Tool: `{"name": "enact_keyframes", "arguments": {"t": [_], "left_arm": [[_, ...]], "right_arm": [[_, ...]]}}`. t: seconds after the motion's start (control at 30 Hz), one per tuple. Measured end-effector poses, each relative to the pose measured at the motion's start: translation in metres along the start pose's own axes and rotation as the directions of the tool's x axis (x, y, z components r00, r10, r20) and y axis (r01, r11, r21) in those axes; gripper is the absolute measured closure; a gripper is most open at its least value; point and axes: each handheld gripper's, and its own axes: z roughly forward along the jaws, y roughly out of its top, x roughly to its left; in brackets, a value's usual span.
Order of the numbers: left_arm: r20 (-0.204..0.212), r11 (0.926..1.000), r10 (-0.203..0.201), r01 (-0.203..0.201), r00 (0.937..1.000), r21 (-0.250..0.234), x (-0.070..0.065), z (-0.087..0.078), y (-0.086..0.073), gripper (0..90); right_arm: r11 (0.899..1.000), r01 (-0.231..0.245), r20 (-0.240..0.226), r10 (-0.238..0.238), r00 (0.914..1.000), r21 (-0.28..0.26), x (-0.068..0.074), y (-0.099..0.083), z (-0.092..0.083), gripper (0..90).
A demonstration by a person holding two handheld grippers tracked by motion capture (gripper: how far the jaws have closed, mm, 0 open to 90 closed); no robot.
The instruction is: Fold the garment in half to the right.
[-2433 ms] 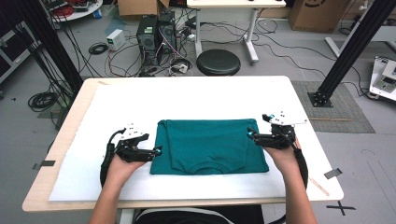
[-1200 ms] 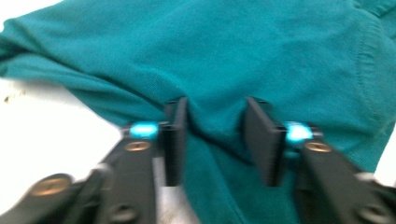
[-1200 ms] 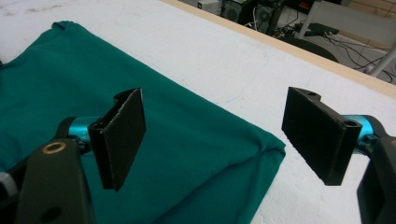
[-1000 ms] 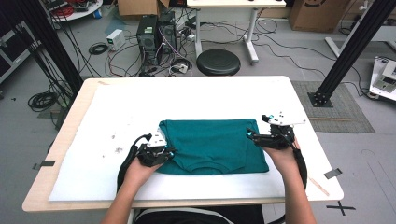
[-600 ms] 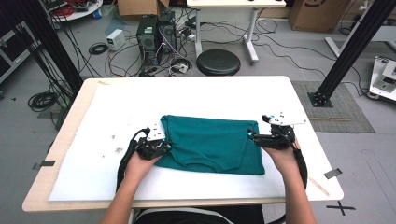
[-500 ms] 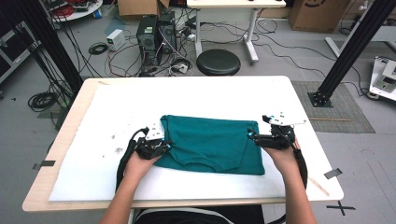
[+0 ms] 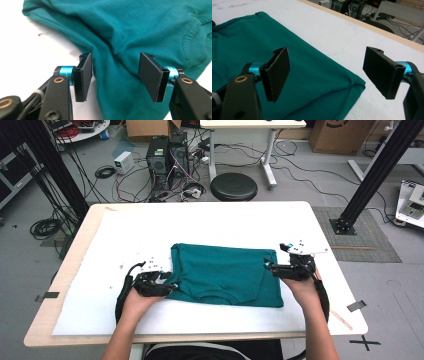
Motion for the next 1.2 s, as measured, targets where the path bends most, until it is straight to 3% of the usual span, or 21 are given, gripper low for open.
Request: {"name": "enact_keyframes", "arguments": {"t": [0.27, 0.4, 0.47, 0.53, 0.63, 0.77, 0.9, 0.97, 1.07, 1.17, 1.2], "left_arm": [[0.018, 0.999, 0.035, -0.035, 0.9992, 0.027, -0.016, 0.009, 0.002, 46.7], [0.024, 0.9994, 0.029, -0.03, 0.9993, 0.017, -0.018, 0.009, 0.003, 49.2], [0.011, 0.9986, 0.047, -0.047, 0.9988, 0.022, -0.019, 0.009, 0.003, 53.3], [-0.018, 0.9952, 0.092, -0.092, 0.9956, 0.035, -0.019, 0.008, 0.002, 60.5], [-0.038, 0.9905, 0.128, -0.126, 0.991, 0.056, -0.022, 0.007, 0.003, 65.2], [-0.053, 0.9855, 0.157, -0.153, 0.9862, 0.073, -0.023, 0.005, 0.004, 74.6], [-0.078, 0.9853, 0.168, -0.165, 0.9828, 0.046, -0.019, 0.004, 0.002, 84.4], [-0.107, 0.9841, 0.177, -0.174, 0.9784, 0.035, -0.018, 0.003, 0.002, 84.7], [-0.082, 0.9873, 0.157, -0.154, 0.9842, 0.041, -0.016, 0.002, 0.002, 84.1], [-0.064, 0.9938, 0.105, -0.102, 0.9924, 0.044, -0.016, 0.002, 0.002, 67.2], [-0.044, 0.9945, 0.083, -0.08, 0.9956, 0.068, -0.015, 0.003, 0.002, 60.1]], "right_arm": [[1.0, -0.006, 0.005, 0.006, 1.0, 0.0, -0.001, -0.001, -0.001, 22.3], [1.0, -0.002, 0.001, 0.002, 1.0, 0.001, -0.001, -0.001, 0.0, 22.3], [1.0, -0.001, -0.001, 0.001, 1.0, 0.005, -0.001, -0.002, 0.0, 22.3], [1.0, 0.001, 0.0, -0.001, 1.0, 0.005, -0.001, -0.002, 0.001, 22.2], [1.0, -0.004, -0.001, 0.004, 1.0, 0.004, -0.001, -0.002, 0.001, 22.3], [1.0, -0.002, 0.0, 0.002, 1.0, 0.006, 0.0, -0.002, 0.0, 22.3], [1.0, 0.001, 0.0, -0.001, 1.0, 0.001, -0.001, -0.001, -0.001, 22.3], [1.0, 0.003, 0.0, -0.003, 1.0, 0.0, -0.001, -0.002, -0.001, 22.3], [1.0, -0.006, 0.001, 0.006, 1.0, 0.007, -0.001, -0.002, -0.001, 22.3], [1.0, -0.004, 0.002, 0.004, 1.0, 0.006, -0.001, -0.002, -0.001, 22.3], [1.0, -0.006, 0.002, 0.006, 1.0, 0.006, -0.001, -0.002, 0.0, 22.3]]}}
